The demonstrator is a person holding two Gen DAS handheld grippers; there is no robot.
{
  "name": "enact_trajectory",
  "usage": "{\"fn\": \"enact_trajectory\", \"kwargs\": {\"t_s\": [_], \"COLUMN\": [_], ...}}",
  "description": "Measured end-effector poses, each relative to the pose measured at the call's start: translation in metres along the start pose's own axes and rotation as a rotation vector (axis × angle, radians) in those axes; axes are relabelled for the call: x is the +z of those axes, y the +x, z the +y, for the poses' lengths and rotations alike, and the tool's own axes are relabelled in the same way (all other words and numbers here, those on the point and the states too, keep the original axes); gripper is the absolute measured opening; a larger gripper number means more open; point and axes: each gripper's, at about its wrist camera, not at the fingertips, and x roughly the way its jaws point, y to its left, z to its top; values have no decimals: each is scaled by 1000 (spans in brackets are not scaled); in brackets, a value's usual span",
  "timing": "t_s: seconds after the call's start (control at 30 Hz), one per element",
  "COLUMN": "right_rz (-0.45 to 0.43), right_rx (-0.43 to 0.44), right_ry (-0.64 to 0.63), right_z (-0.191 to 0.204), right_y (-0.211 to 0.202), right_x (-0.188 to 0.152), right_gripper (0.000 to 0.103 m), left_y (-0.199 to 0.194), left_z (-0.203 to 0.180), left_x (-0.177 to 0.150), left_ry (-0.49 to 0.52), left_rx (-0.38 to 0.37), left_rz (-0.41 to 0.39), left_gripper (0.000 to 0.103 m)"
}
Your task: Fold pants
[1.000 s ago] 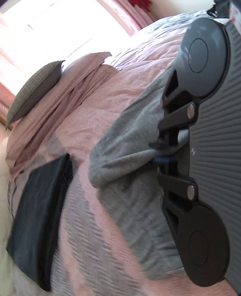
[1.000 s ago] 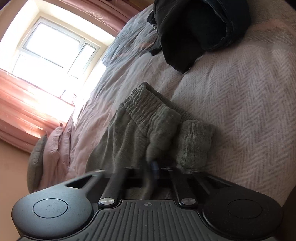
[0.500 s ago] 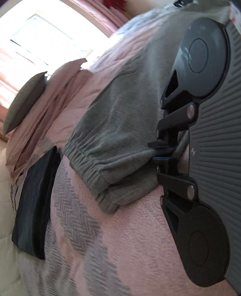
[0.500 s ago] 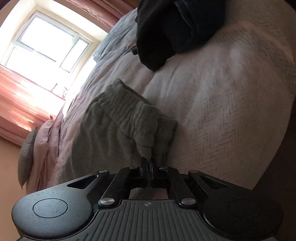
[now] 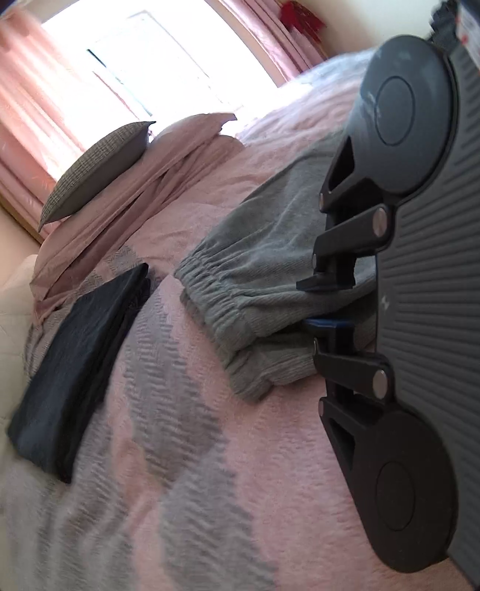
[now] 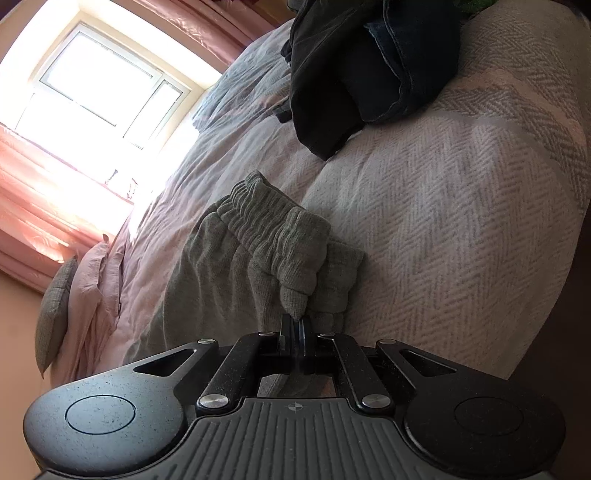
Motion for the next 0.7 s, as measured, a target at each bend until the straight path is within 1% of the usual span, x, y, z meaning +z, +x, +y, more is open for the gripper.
{"fn": "enact_trajectory", "kwargs": {"t_s": [0.07,0.13,0.2,0.23,0.3,0.37,0.4,0.43,0.47,0.53,0.57,0.6,0.67,0.7], "right_rz": [-6,-22,-26,-16,27,64,65,48,22,-9,-8,1,33,46], "right_rx": [14,72,114,95,6,-42,-43,-24,16,70,61,34,-63,-104], "right_ry": [-7,5,29,27,0,24,42,64,82,69,52,23,-47,-70], "right_z": [5,9,5,5,-1,-11,-14,-15,-13,-6,-2,0,-1,-3], "right_y": [-5,-18,-29,-28,-16,-1,0,-3,-10,-23,-24,-21,-6,2], "right_x": [4,6,7,6,2,-3,-3,-2,0,7,7,5,-4,-11], "right_gripper": [0,0,0,0,0,0,0,0,0,0,0,0,0,0], "left_y": [-14,-38,-51,-50,-38,-23,-23,-29,-34,-41,-38,-31,-12,-7], "left_z": [-14,-29,-33,-31,-20,-8,-4,-2,-3,-10,-12,-14,-12,-10], "left_x": [9,15,15,12,3,-7,-8,-8,-5,-2,-3,-6,-20,-29], "left_ry": [64,159,213,230,237,195,174,155,156,203,217,230,264,287], "left_rx": [-22,-42,-44,-23,28,66,61,37,17,7,21,47,114,134], "left_rz": [-59,-133,-169,-160,-104,-39,-38,-57,-76,-105,-104,-89,-24,-21], "left_gripper": [7,8,8,8,8,8,8,8,8,8,8,8,9,10]}}
